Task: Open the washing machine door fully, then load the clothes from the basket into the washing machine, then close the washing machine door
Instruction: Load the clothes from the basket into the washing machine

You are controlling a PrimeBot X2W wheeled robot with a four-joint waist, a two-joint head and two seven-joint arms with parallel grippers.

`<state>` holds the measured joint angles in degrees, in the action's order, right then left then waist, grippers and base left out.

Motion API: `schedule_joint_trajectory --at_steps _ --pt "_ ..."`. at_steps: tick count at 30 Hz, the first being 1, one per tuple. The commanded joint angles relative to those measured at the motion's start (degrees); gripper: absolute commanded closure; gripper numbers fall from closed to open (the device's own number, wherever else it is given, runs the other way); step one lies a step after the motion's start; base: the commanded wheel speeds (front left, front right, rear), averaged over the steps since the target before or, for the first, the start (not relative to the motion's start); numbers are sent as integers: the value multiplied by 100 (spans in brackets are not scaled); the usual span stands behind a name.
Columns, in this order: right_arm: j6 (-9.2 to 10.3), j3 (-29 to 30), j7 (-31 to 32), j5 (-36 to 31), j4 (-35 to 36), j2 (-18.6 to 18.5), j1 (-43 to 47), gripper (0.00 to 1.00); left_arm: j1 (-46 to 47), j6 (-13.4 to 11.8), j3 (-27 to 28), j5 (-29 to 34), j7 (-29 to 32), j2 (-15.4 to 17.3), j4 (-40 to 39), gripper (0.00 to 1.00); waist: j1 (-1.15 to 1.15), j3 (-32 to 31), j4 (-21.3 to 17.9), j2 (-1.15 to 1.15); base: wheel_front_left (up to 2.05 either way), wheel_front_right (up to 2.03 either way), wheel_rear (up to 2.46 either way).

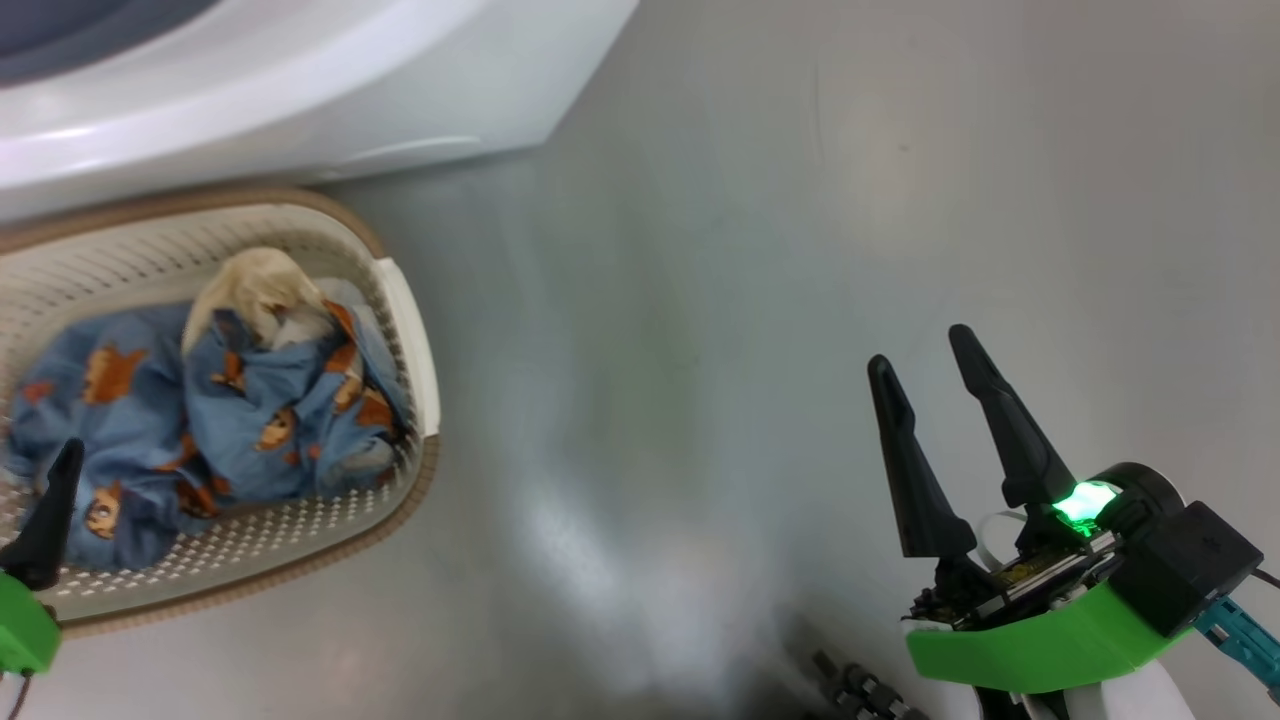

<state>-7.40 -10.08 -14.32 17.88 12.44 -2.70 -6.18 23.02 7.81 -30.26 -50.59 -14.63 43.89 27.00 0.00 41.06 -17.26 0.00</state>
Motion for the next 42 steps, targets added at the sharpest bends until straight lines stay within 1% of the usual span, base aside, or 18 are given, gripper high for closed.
schedule_joint_trajectory --at_steps 1,2,10,16,20,23,27,30,31,33,34,39,42 --pt "-9 -169 -68 51 178 -18 -18 0 205 -32 71 92 -37 327 99 0 0 354 -222 0 0 0 0" --pt "-9 -169 -68 51 178 -18 -18 0 205 -32 71 92 -37 327 99 0 0 354 -222 0 0 0 0" --pt "-9 -362 -68 262 329 -18 58 0 775 -32 -479 407 -37 515 870 0 0 650 -571 0 0 0 0" --pt "-9 -490 -68 378 451 -18 161 0 1170 -32 -760 580 -30 594 1424 0 0 799 -809 0 0 0 0" --pt "-9 -554 -68 438 520 -18 226 0 1402 -32 -941 667 115 642 1834 0 0 873 -949 0 0 0 0" --pt "-9 -551 -68 469 550 -18 279 0 1516 -32 -1121 665 229 633 1942 0 0 890 -1003 0 0 0 0" --pt "-9 -566 -68 491 570 -18 316 0 1626 -32 -1342 662 545 595 2146 0 0 888 -1046 0 0 0 0" --pt "-9 -587 -68 509 604 -18 322 0 1683 -32 -1435 624 606 569 2216 0 0 910 -1065 0 0 0 0" --pt "-9 -596 -68 509 614 -18 322 0 1698 -32 -1459 604 616 559 2229 12 0 921 -1070 0 0 0 0" --pt "-9 -611 -68 504 631 -18 319 0 1727 -32 -1511 568 628 551 2243 97 0 947 -1076 0 0 0 0" --pt "-9 -613 -68 502 636 -18 318 0 1738 -32 -1544 552 634 551 2238 100 0 960 -1077 0 0 0 0" --pt "-9 -569 -68 496 602 -18 284 0 1792 -32 -1738 458 514 562 2166 100 0 959 -1030 0 0 0 0" --pt "-9 -527 -68 491 565 -18 249 0 1767 -32 -1824 361 404 503 2117 100 0 850 -962 0 0 0 0"
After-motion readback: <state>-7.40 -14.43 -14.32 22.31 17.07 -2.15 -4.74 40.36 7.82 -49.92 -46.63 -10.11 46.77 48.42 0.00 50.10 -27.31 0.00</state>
